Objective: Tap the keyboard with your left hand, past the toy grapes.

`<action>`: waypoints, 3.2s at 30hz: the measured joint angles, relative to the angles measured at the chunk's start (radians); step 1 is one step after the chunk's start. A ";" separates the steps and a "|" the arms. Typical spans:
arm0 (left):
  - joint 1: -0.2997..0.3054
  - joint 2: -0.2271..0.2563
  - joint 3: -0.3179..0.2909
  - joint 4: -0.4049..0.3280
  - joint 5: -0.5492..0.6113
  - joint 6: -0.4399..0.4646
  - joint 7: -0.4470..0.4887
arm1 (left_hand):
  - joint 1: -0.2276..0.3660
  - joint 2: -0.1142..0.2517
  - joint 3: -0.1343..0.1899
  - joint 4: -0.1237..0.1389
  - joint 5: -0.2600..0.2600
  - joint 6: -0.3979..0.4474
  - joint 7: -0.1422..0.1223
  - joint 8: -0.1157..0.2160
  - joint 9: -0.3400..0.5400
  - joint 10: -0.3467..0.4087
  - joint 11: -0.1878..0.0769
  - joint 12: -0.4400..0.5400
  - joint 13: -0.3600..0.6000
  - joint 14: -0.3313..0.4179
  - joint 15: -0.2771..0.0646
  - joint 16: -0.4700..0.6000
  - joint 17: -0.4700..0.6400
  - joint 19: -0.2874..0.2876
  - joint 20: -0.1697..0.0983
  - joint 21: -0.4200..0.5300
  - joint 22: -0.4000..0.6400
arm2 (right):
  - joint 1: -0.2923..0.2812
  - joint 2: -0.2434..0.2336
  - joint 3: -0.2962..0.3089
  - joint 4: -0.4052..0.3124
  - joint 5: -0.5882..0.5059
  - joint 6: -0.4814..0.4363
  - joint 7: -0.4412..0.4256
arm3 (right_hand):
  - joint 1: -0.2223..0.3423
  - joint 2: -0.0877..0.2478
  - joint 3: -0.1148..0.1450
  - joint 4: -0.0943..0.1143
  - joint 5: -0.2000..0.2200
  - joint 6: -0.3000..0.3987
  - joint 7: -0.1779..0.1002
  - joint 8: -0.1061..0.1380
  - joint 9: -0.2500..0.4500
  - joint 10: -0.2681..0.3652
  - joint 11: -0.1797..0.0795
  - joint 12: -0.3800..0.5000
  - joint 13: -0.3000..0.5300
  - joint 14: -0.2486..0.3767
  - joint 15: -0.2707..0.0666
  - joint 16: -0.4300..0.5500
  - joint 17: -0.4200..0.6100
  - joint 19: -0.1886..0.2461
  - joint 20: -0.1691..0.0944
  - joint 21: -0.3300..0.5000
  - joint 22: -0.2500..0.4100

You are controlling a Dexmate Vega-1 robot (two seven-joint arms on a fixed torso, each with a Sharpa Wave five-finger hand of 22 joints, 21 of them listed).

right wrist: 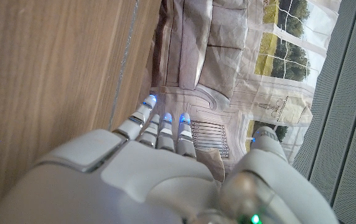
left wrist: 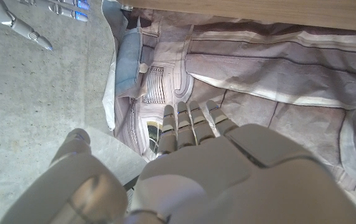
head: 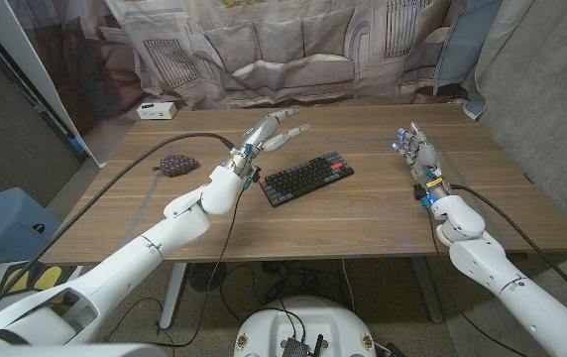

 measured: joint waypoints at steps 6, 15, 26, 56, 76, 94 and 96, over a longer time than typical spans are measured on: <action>-0.018 -0.001 0.018 -0.011 0.029 0.027 -0.008 | 0.000 0.000 -0.003 -0.003 0.000 0.011 -0.011 0.000 0.000 -0.011 -0.001 -0.004 -0.004 -0.015 0.007 -0.007 0.000 -0.010 0.009 -0.016 0.000 | -0.012 -0.004 0.008 -0.008 0.002 0.002 -0.004 | 0.000 0.000 0.000 0.000 0.000 0.000 0.000 0.000 0.000 0.000 0.000 0.000 0.000 0.000 0.000 0.000 0.000 0.000 0.000 0.000 0.000; -0.050 -0.004 0.049 -0.034 0.090 0.100 -0.037 | 0.000 0.000 -0.003 -0.002 0.000 0.039 0.009 0.000 0.000 -0.042 0.007 -0.011 -0.014 -0.078 0.035 -0.015 0.002 -0.029 0.017 -0.043 0.000 | -0.033 -0.011 0.020 -0.024 0.004 0.004 -0.014 | -0.005 0.005 0.000 0.000 0.000 0.000 0.000 0.000 0.000 0.000 0.000 0.000 0.000 0.000 0.000 0.000 -0.004 0.006 0.006 -0.004 0.000; -0.084 -0.004 0.084 -0.059 0.144 0.160 -0.063 | -0.023 0.009 -0.020 0.006 0.000 0.172 0.019 0.029 0.000 -0.084 0.002 -0.011 -0.026 -0.119 0.030 -0.015 0.002 -0.053 0.015 -0.079 0.005 | -0.053 -0.017 0.029 -0.038 0.004 0.004 -0.026 | -0.005 0.005 0.000 0.000 0.000 0.006 -0.006 0.000 0.000 0.000 0.000 0.000 0.000 0.000 0.000 0.000 -0.005 0.005 0.006 -0.011 0.000; -0.199 -0.019 0.185 -0.119 0.284 0.355 -0.268 | -0.057 0.012 -0.051 0.015 0.000 0.342 0.081 0.045 0.000 -0.182 -0.018 -0.019 -0.042 -0.259 0.013 -0.015 0.002 -0.106 -0.003 -0.143 0.005 | -0.098 -0.015 0.049 -0.055 0.009 0.014 -0.043 | -0.005 0.005 -0.004 -0.004 0.000 0.011 -0.011 0.000 0.000 0.005 -0.005 0.000 0.000 0.000 0.000 0.000 -0.005 0.012 0.013 -0.023 0.000; -0.304 -0.050 0.249 -0.103 0.307 0.421 -0.460 | -0.073 0.007 -0.062 0.021 0.000 0.351 0.079 0.033 0.000 -0.191 -0.009 -0.016 -0.042 -0.258 0.012 -0.011 0.002 -0.108 0.025 -0.143 0.010 | -0.112 -0.013 0.058 -0.059 0.015 0.018 -0.046 | -0.006 0.006 -0.004 -0.004 0.000 0.022 -0.011 0.000 0.000 0.005 -0.005 0.000 0.000 0.000 0.000 0.000 -0.009 0.012 0.013 -0.030 0.000; -0.404 -0.091 0.321 -0.052 0.335 0.471 -0.599 | -0.077 0.003 -0.069 0.023 0.005 0.354 0.082 0.025 0.000 -0.191 -0.009 -0.014 -0.041 -0.255 0.009 -0.011 0.002 -0.114 0.034 -0.151 0.010 | -0.122 -0.012 0.067 -0.066 0.017 0.021 -0.054 | -0.011 0.010 -0.008 -0.008 0.000 0.022 -0.011 0.000 0.000 0.009 -0.009 0.000 0.000 0.000 0.000 0.000 -0.009 0.012 0.013 -0.037 0.000; -0.411 -0.095 0.329 -0.044 0.337 0.473 -0.606 | -0.077 0.003 -0.069 0.023 0.005 0.354 0.082 0.025 0.000 -0.191 -0.009 -0.014 -0.041 -0.255 0.009 -0.011 0.002 -0.114 0.034 -0.151 0.010 | -0.122 -0.012 0.067 -0.066 0.017 0.021 -0.055 | -0.011 0.010 -0.008 -0.008 0.000 0.024 -0.013 0.000 0.000 0.009 -0.009 0.000 0.000 0.000 0.000 0.000 -0.009 0.012 0.013 -0.037 0.000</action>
